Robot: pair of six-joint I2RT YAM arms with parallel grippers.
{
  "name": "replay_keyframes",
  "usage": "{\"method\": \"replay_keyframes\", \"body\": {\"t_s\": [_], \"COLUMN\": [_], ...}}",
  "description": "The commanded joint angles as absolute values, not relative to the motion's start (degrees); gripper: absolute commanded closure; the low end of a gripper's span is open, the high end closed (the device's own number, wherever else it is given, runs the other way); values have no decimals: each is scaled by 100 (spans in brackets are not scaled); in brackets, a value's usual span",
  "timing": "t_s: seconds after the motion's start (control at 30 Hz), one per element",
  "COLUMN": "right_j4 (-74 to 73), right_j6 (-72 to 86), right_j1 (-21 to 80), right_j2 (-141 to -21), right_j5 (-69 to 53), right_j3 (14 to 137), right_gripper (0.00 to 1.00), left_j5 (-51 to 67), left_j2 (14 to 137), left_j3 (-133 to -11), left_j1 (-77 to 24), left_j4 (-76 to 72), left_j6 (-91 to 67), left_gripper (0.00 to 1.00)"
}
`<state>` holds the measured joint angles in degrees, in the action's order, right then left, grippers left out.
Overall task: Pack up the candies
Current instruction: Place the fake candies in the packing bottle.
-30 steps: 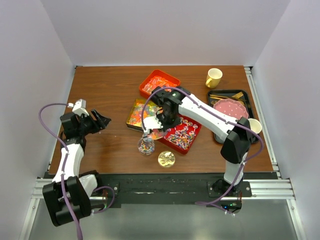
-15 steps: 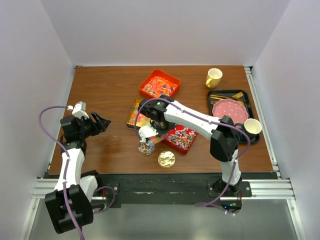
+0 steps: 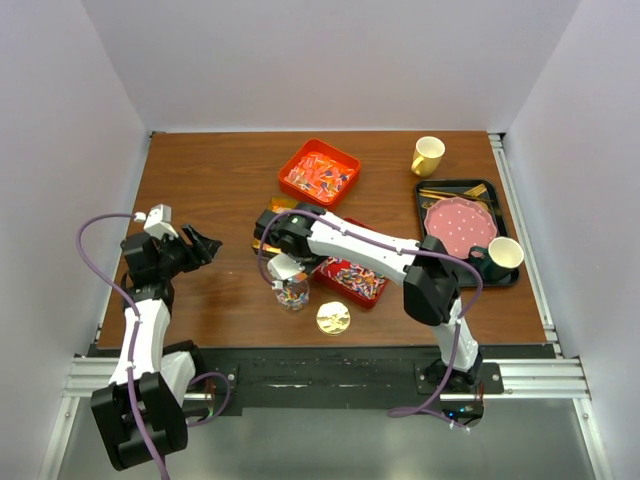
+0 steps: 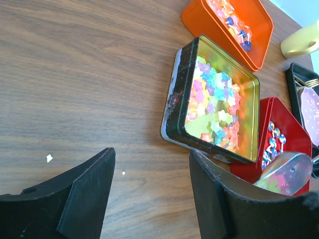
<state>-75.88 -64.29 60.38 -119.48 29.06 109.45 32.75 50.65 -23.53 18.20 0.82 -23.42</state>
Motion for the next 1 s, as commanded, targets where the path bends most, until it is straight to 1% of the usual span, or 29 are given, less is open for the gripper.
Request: {"method": "replay_keyframes", "body": {"t_s": [0.0, 0.43, 0.7, 0.97], "right_j4": [-8534, -8938, -9079, -9097], "right_j6": [-6662, -6653, -6741, -6768], "right_j1": [6117, 6390, 6548, 6539], "right_j2": [-11637, -11672, -11549, -11294], "right_j5": [3498, 4244, 4649, 4623], "right_j3": [10714, 10793, 10653, 10389], "right_gripper": [100, 100, 100, 100], "left_j5": [3287, 3278, 3357, 3375], "left_j2": [5010, 4843, 5281, 5774], "left_j3": [-2338, -2302, -2557, -3005], "left_j1": [1819, 1819, 1810, 1706], "left_j4": [-202, -149, -202, -193], "left_j6": [-2391, -2496, -2549, -2514], "left_gripper": [34, 32, 33, 35]}}
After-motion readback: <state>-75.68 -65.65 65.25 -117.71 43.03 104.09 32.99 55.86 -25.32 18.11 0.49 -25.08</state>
